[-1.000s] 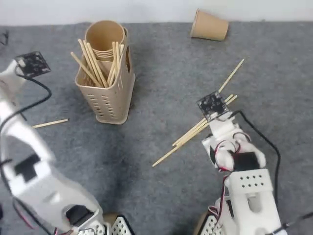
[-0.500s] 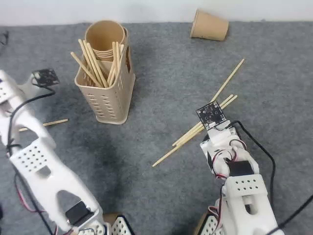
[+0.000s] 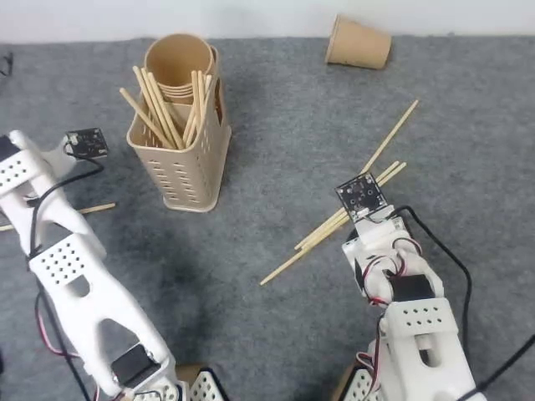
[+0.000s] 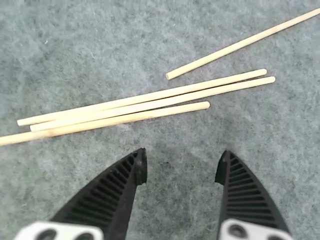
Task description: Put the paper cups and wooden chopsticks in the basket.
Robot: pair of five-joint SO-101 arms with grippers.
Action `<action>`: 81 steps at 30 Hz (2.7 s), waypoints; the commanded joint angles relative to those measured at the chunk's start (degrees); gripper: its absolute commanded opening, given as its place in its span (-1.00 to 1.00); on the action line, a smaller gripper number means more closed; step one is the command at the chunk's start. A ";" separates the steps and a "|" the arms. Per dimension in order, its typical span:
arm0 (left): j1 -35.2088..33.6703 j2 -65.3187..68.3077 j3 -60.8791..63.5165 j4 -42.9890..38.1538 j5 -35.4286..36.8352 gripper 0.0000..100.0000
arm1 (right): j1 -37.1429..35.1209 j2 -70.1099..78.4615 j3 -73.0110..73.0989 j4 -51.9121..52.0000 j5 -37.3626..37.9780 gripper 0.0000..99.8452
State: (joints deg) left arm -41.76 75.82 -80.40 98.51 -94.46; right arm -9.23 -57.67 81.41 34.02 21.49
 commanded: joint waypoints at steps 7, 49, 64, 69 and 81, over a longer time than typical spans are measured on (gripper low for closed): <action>0.26 1.49 -0.84 2.11 -0.09 -0.93 | 0.22 -0.57 -0.18 -0.92 0.35 -0.54; 1.93 -18.29 28.62 -1.23 4.48 -0.97 | 0.22 -0.40 -0.09 -0.75 0.35 -0.54; 2.55 -14.33 28.18 -1.41 5.89 -0.97 | 0.22 -0.40 -0.09 -0.57 0.35 -0.54; 2.64 -15.12 27.38 2.29 5.98 -0.98 | 0.22 -0.40 -0.09 -0.57 0.35 -0.54; 4.40 -46.68 38.81 2.11 10.64 -0.98 | 0.22 -0.40 -0.09 -0.57 0.35 -0.54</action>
State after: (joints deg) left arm -39.30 42.15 -45.14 98.95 -85.93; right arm -9.23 -57.67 81.58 34.02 21.49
